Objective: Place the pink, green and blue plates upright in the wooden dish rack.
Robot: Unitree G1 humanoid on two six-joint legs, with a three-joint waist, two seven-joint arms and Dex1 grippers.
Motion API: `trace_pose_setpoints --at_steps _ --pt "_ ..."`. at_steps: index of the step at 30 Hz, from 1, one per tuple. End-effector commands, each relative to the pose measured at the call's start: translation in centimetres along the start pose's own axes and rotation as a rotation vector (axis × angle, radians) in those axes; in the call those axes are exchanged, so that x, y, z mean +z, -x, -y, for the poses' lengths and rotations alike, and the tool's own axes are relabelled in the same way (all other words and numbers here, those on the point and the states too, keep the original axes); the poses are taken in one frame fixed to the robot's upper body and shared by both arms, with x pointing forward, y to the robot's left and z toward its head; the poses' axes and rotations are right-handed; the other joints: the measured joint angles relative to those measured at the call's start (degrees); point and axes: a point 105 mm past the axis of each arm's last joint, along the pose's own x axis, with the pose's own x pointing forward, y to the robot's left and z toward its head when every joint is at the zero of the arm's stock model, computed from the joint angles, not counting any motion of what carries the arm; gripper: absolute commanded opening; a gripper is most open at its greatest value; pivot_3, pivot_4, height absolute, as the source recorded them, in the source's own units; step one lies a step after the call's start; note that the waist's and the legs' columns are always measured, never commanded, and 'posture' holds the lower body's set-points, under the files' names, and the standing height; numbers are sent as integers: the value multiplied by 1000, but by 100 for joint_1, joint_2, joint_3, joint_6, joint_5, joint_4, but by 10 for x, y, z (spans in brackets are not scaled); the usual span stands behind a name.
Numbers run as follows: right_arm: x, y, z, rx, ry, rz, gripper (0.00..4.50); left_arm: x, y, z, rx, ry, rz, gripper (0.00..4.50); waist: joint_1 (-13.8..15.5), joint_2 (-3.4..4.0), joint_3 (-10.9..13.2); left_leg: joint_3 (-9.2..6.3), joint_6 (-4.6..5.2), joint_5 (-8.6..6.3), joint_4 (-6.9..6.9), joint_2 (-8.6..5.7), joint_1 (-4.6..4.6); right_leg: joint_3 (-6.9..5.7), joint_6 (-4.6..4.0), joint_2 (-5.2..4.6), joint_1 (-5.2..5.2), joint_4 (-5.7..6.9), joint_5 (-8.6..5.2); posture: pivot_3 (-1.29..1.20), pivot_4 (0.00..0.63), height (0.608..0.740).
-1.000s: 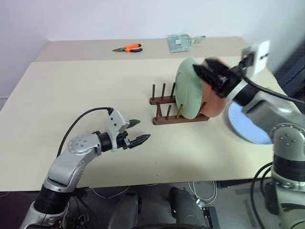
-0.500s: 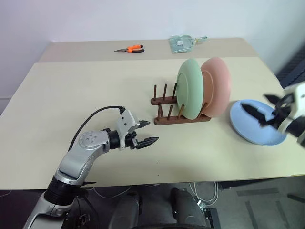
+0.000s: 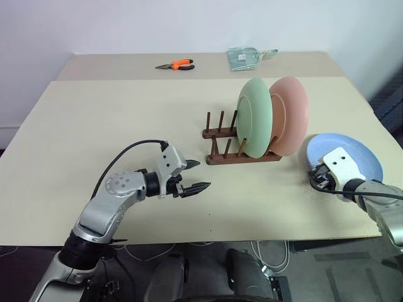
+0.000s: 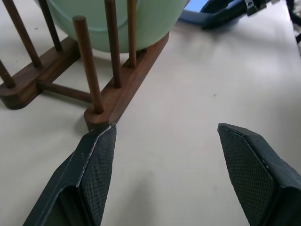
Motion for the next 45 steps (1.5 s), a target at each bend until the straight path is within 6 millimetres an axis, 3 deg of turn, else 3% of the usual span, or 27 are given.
trace_pose_setpoints --at_steps 1,4,7,10,14,17,19,22,24,29,40,43,45 --pt "23 7 22 -98 37 71 50 12 1 3 -2 -45 36 3548 -17 0 0 1 0 0 1 0 0 1 0 0 0 0 0 0 150 740" --pt "61 20 50 -233 99 199 50 11 1 3 0 -44 36 3548 -18 5 2 2 0 0 -2 1 4 0 1 2 -1 3 0 0 150 740" --pt "123 49 86 -405 71 447 50 9 3 1 5 -41 34 3548 -45 29 13 11 0 0 0 0 2 7 0 2 -4 3 2 0 150 740" --pt "193 90 90 -342 -78 810 50 8 4 -2 15 -37 29 3548 -42 27 14 5 0 0 -6 3 2 2 0 7 -6 3 3 0 150 740" --pt "249 135 70 -69 -259 1139 50 6 8 -8 41 -35 25 3548 -36 20 12 -9 1 0 -12 6 1 -4 -3 11 -4 2 21 0 150 740" --pt "287 162 14 432 -431 1319 50 2 14 -15 77 -29 18 3548 -20 12 9 -16 1 0 -8 5 1 -4 -16 9 0 -2 17 0 150 740" --pt "302 164 -14 672 -580 1326 50 -1 21 -21 109 -26 9 3548 -48 15 8 -22 1 1 -10 8 6 -2 -22 8 -2 3 16 0 150 740" --pt "311 150 -38 832 -774 1231 50 -2 29 -29 150 -29 28 3548 -52 15 8 -36 1 1 -13 9 6 -3 -25 10 -8 8 16 0 150 740" --pt "312 128 -56 872 -902 1101 50 -4 36 -35 186 -5 45 3548 -41 16 8 -36 0 1 -14 7 4 -1 -25 9 -12 9 17 0 150 740" --pt "301 98 -85 833 -950 910 50 -11 47 -37 213 9 55 3548 -21 15 5 -25 -2 3 -13 0 -9 0 -10 8 -30 12 26 0 150 740" --pt "275 69 -103 808 -1064 704 50 -14 53 -38 233 12 46 3548 -86 15 4 -11 -3 4 -16 5 -12 0 -16 16 -43 21 31 0 150 740" --pt "274 64 -100 758 -1063 701 981 -14 52 -37 230 11 47 3548 -139 15 4 -11 -3 4 -16 5 -13 0 -15 16 -43 21 31 0 150 740" --pt "277 65 -92 700 -998 751 1917 -14 51 -37 227 11 47 3548 -152 15 4 -11 -3 4 -16 5 -12 0 -15 17 -43 21 31 0 150 740"
